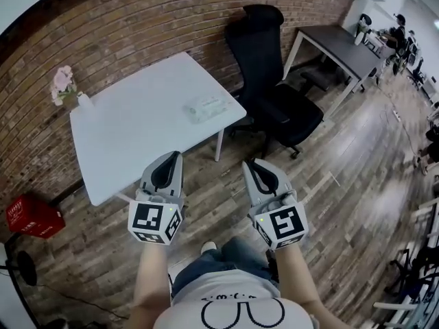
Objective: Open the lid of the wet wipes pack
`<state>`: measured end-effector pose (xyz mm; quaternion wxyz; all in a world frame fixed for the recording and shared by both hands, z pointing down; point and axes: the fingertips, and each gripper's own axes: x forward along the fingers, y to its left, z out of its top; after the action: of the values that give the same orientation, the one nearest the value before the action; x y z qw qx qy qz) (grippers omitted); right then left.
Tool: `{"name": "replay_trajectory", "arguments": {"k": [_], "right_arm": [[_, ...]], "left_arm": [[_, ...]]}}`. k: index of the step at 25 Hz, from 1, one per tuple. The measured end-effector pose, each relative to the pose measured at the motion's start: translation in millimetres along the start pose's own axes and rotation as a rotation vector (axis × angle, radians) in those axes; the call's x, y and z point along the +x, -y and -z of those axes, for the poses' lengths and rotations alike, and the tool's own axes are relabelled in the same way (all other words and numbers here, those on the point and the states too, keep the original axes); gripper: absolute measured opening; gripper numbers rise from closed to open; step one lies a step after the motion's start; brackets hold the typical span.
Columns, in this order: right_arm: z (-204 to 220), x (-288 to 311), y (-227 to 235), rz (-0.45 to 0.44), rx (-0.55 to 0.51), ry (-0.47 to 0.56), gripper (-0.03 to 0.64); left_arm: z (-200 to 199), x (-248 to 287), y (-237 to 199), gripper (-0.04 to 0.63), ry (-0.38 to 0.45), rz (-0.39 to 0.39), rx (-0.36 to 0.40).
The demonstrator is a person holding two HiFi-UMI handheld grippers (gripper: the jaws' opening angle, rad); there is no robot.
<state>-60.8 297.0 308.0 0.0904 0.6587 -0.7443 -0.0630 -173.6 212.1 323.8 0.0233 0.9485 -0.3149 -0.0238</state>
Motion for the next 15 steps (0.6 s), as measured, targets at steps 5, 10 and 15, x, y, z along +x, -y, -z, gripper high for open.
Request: {"name": "replay_trajectory", "arguments": {"k": [5, 10, 15], "right_arm": [[12, 47, 28, -0.009, 0.002, -0.016, -0.005], [26, 105, 67, -0.035, 0.008, -0.011, -0.005], [40, 173, 117, -0.090, 0.019, -0.014, -0.005]], "left_arm": [[11, 40, -28, -0.002, -0.014, -0.013, -0.013], [19, 93, -59, -0.002, -0.024, -0.064, -0.001], [30, 162, -90, -0.002, -0.050, -0.120, -0.001]]}}
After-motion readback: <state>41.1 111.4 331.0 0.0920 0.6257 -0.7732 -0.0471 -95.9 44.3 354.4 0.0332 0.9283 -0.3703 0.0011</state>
